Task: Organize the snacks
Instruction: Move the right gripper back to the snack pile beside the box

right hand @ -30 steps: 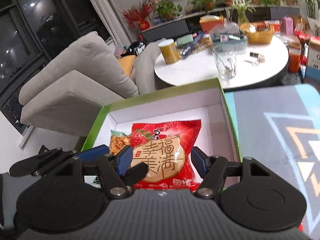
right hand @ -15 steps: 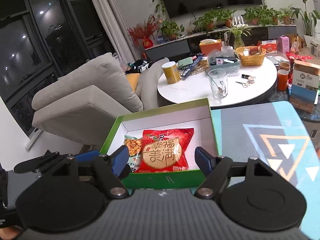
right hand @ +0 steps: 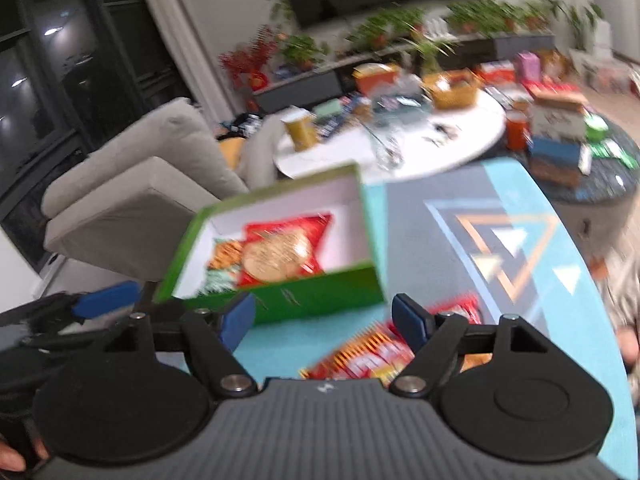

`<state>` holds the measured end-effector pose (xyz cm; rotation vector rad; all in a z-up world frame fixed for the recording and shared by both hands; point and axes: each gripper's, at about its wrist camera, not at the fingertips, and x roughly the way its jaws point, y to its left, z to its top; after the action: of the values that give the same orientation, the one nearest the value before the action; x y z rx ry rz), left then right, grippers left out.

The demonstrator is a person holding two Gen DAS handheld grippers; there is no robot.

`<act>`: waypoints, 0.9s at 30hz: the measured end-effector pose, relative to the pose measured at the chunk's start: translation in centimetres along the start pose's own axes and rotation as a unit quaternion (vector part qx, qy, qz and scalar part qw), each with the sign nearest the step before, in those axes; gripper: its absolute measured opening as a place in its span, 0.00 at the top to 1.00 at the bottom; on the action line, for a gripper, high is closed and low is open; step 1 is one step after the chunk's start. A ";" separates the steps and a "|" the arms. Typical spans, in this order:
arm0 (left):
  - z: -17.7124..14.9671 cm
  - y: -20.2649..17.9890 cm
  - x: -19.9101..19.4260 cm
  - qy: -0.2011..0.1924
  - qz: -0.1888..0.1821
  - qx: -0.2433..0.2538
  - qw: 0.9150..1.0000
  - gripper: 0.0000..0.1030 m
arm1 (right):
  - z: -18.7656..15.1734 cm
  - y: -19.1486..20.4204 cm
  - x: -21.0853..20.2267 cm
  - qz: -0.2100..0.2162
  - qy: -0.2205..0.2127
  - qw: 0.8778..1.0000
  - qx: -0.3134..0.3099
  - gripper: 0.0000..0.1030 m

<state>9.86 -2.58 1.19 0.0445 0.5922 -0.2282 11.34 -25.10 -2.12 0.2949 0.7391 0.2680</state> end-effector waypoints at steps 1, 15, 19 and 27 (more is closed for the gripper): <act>-0.2 -0.2 0.0 0.003 -0.001 -0.001 1.000 0.41 | -0.3 -0.4 0.1 -0.006 0.003 1.000 0.003 0.42; -1.8 -2.4 1.9 0.035 -0.005 0.012 0.999 0.41 | -3.9 -2.5 1.6 -0.034 0.051 0.998 -0.005 0.42; -2.0 -2.6 2.9 0.045 -0.007 0.014 0.999 0.41 | -4.9 -2.7 2.1 -0.054 0.062 0.996 -0.034 0.42; -2.0 -3.2 7.1 0.081 -0.034 -0.003 0.996 0.41 | -5.3 -4.2 2.0 -0.052 0.057 0.997 -0.025 0.42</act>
<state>13.76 -6.95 -4.34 0.0364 0.7560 -0.2901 9.64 -27.41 -8.53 0.1940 0.8572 0.2067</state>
